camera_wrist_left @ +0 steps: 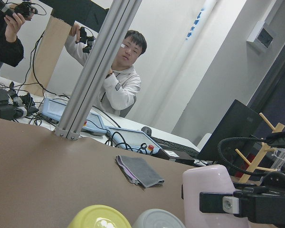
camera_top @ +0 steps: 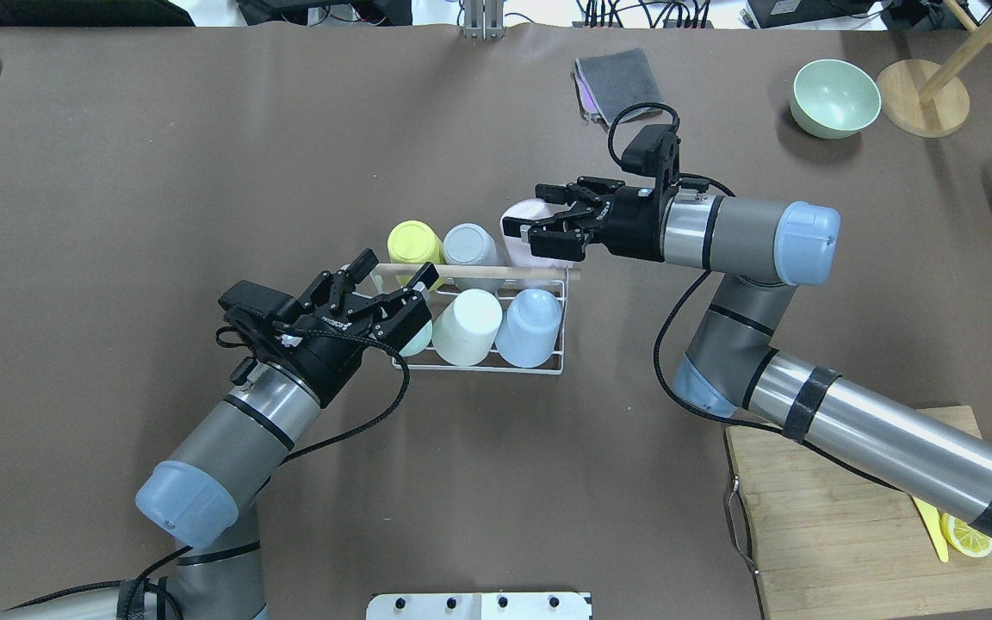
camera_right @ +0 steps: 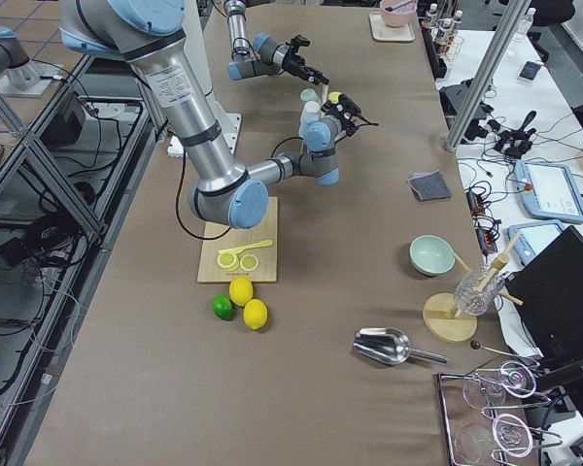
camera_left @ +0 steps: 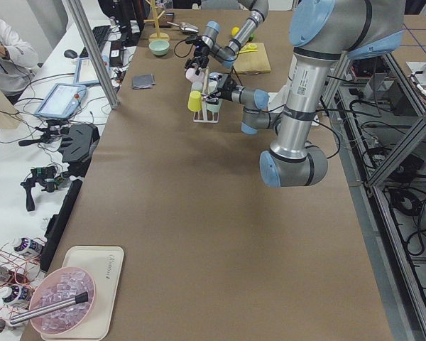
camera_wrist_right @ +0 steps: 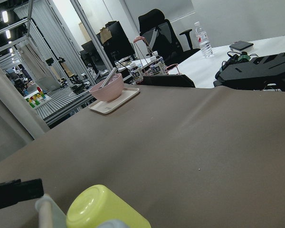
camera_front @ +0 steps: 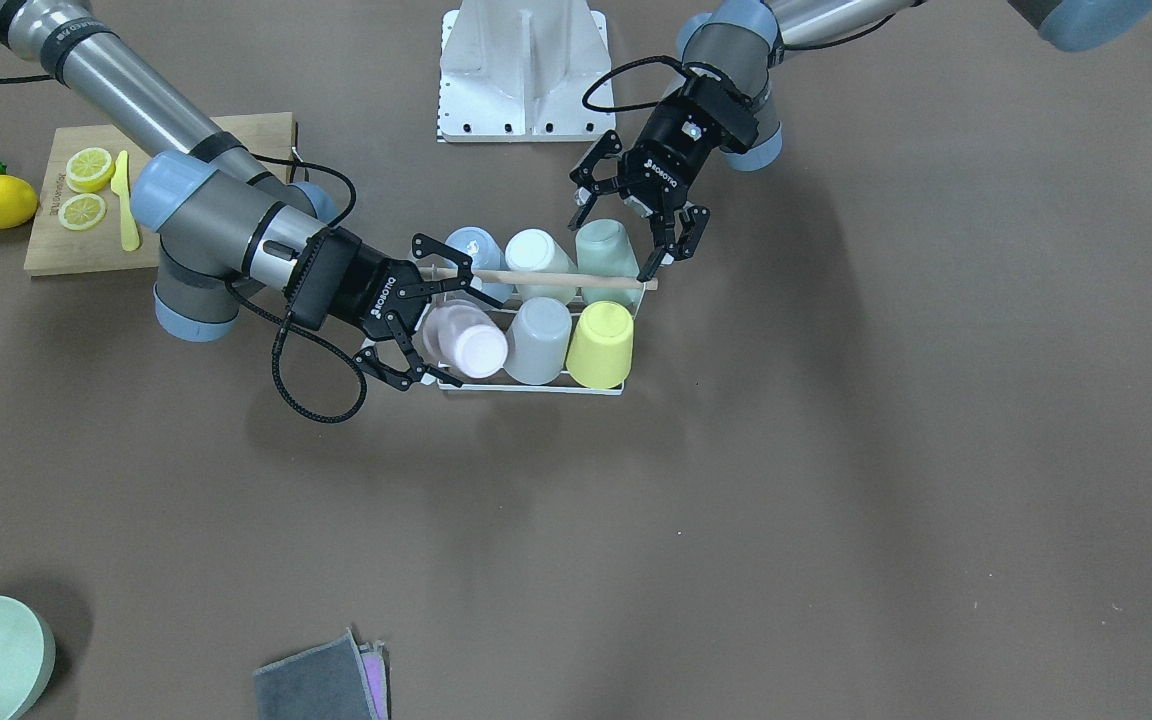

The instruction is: Place cup on cup holder

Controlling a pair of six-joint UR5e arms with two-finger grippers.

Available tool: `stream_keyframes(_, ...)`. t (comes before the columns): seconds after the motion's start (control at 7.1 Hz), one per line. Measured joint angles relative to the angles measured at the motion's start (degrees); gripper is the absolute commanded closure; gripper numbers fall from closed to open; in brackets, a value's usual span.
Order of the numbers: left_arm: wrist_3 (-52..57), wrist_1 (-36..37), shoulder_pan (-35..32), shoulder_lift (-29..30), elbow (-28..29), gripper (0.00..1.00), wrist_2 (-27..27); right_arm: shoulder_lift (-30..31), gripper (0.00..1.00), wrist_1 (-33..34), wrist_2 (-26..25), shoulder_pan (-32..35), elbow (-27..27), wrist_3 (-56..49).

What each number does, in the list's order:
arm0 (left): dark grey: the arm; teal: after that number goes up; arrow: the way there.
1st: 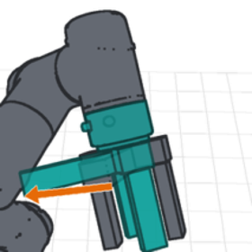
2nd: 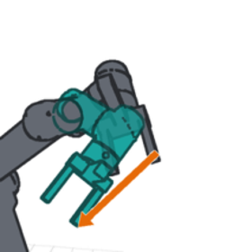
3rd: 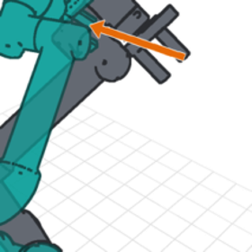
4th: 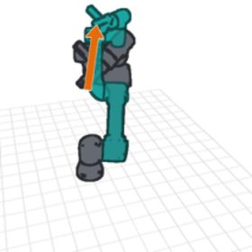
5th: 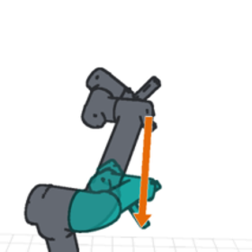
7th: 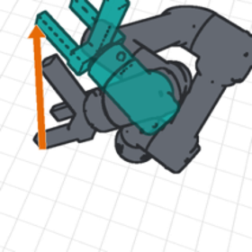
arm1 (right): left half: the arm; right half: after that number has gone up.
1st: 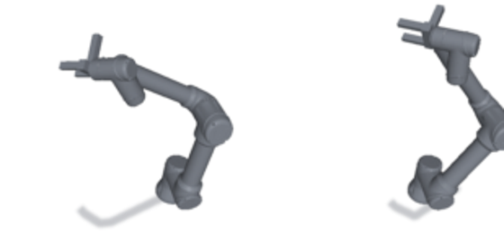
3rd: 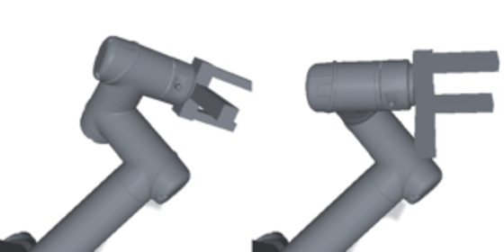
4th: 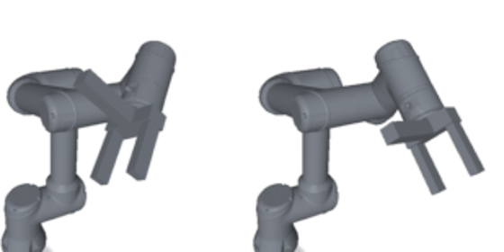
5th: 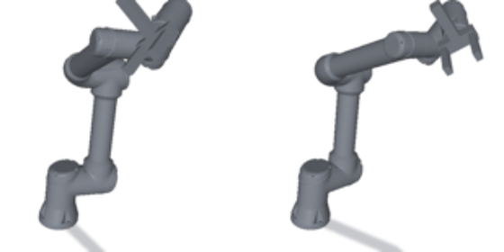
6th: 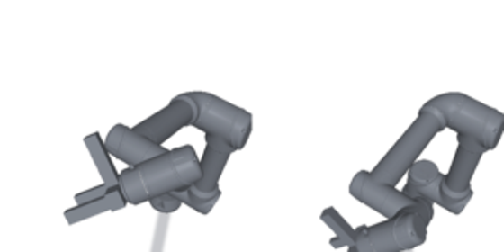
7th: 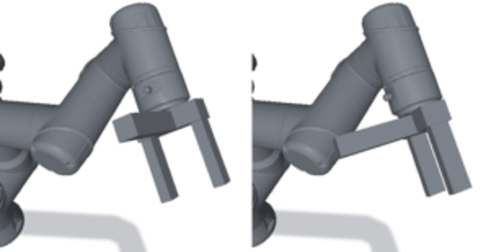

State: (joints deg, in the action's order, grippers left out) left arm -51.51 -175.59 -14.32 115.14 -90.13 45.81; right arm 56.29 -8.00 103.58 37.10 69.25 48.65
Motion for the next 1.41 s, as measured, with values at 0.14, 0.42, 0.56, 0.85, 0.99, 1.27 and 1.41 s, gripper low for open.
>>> stream_keyframes(0.14, -0.01, 0.04, -0.22, 0.00, -0.14, 0.02, 0.01, -0.02, 0.00, 0.00, 0.05, 0.14, 0.00, 0.19)
stream_keyframes(0.42, -0.01, 0.15, -0.54, 0.05, -0.27, 0.02, 0.02, -0.20, 0.00, 0.02, 0.59, 1.00, 0.09, 0.46)
stream_keyframes(0.56, -0.02, 0.37, -1.32, 0.03, -0.38, 0.02, 0.05, -0.50, 0.00, 0.16, 1.61, 2.36, 0.40, 0.91)
stream_keyframes(0.85, -0.07, 0.90, -4.16, -0.16, -0.43, 0.02, 0.39, -1.17, 0.00, 1.59, 3.62, 6.16, 1.81, 1.59)
stream_keyframes(0.99, -0.10, 1.58, -5.80, -0.55, -0.40, 0.02, 1.09, -1.34, 0.00, 3.53, 4.74, 8.43, 2.85, 1.67)
stream_keyframes(1.27, -0.24, 3.69, -10.32, -2.84, -0.39, 0.02, 6.63, -1.52, 0.00, 12.34, 10.02, 14.80, 5.31, 1.59)
stream_keyframes(1.41, -0.35, 4.34, -13.18, -4.87, -0.33, 0.02, 10.29, -1.39, 0.00, 18.70, 13.88, 18.43, 6.14, 1.48)
